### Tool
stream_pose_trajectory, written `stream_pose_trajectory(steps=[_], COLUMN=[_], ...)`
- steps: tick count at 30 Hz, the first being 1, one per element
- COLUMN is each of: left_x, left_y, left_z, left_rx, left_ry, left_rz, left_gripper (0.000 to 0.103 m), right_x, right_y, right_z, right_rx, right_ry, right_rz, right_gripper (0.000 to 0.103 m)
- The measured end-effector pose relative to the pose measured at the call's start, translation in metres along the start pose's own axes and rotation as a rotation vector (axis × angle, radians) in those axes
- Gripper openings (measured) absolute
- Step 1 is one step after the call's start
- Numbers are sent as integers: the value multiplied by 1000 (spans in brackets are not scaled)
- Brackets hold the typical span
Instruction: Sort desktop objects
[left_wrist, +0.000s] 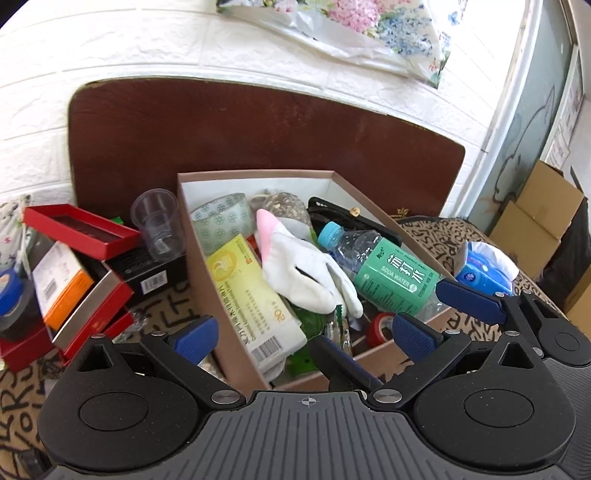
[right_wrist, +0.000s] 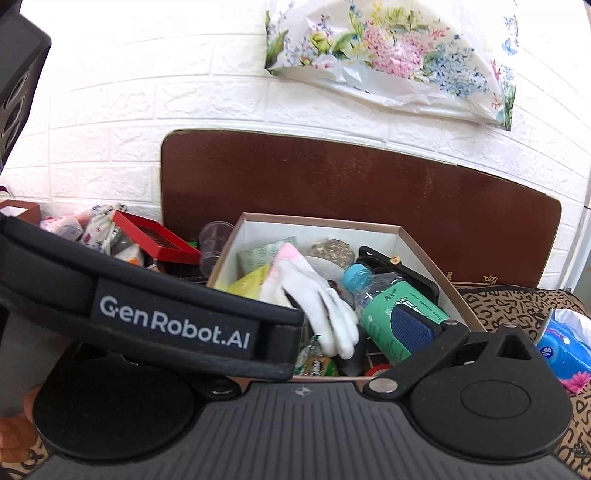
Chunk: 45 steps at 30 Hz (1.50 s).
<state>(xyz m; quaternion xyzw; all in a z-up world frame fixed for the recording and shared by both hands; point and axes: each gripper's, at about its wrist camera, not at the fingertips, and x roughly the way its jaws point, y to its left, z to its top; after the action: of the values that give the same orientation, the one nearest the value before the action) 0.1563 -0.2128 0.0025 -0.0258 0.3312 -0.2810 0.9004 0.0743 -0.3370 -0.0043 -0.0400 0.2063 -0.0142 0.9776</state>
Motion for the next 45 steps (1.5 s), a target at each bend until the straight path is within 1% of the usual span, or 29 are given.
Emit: stream_pose_trajectory(steps=[5,8,14,17,20,24,27,30,32,33,35,36,37,39,41,44,45], left_x=[-23,-41,-74,-93,-114,-139,-153,-157,-157,-156,-152,-148,-145,-139,-132,-121,-117], left_y=[6,10,28,46,69,101,122,139,150,155,165,170,173,179,184,189,193], left_z=[-16,-36,-80,-101,-119,-137,-147,-152,-154,-155,-155,-155,-155,-154,-154,-152,-151], left_rx=[-49,-76,-115,-154,-209,-278,-305,-322,-323,-321,-324,-331,-337,-340,-334,-325,-331], left_ry=[-21,-46,-36,-27,-28,-30,-30,-15,0,8,29,41,52,70,82,94,106], left_rz=[19,22,65,76,109,158,189,218,220,216,211,209,205,185,177,170,164], left_gripper=[103,103,103,103,103,103,103,103,103,103,103,103,103,103,103,98,94], right_x=[-14,-24,-40,-46,-51,-53,-50,-46,-43,-41,-35,-32,-32,-29,-24,-15,-12], right_y=[12,23,57,76,97,133,158,176,187,194,209,215,218,219,219,220,221], right_z=[-4,-14,-41,-50,-56,-63,-69,-74,-78,-80,-82,-85,-87,-90,-91,-91,-91], right_rx=[-5,4,2,24,25,-41,-96,-88,-100,-122,-190,-229,-247,-237,-211,-197,-195], right_ry=[3,19,72,98,117,145,190,225,240,246,278,288,279,255,249,254,257], right_rz=[9,42,120,182,240,249,257,294,298,281,216,208,228,276,291,303,305], right_gripper=[103,103,103,103,103,103,103,103,103,103,103,103,103,103,103,102,100])
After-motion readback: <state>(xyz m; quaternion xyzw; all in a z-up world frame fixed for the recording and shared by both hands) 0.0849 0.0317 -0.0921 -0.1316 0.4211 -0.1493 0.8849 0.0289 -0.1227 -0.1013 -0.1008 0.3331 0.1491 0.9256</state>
